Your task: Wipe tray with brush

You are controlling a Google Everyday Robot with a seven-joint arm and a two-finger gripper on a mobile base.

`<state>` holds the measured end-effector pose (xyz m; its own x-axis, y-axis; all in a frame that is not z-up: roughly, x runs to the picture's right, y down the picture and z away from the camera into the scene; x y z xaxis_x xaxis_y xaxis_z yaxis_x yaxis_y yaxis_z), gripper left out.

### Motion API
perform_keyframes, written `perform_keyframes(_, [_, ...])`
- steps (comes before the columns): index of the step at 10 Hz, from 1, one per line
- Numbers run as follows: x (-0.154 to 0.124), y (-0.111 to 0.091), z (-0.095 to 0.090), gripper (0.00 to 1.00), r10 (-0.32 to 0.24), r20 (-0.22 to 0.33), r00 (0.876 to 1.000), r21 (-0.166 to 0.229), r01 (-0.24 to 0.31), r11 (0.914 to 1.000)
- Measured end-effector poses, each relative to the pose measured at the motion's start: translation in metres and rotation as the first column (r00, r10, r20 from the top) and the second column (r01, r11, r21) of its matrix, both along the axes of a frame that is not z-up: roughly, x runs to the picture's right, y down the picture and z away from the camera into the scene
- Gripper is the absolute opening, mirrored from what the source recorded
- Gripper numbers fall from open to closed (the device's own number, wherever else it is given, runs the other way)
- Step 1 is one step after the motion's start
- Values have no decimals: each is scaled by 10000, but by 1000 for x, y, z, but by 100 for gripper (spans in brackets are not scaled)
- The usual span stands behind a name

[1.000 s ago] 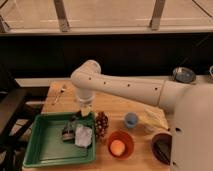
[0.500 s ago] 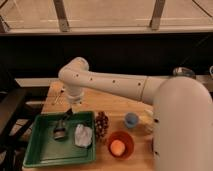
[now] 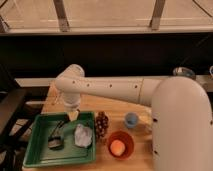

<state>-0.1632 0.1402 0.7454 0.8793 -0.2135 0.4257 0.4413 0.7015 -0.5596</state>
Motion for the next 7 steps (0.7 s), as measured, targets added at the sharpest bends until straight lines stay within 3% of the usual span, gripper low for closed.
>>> perform_keyframes(4, [64, -12, 8, 0, 659, -887, 9939, 58, -656, 9978])
perform_keyframes(7, [67, -34, 13, 0, 462, -1115, 9927, 311, -430, 9986])
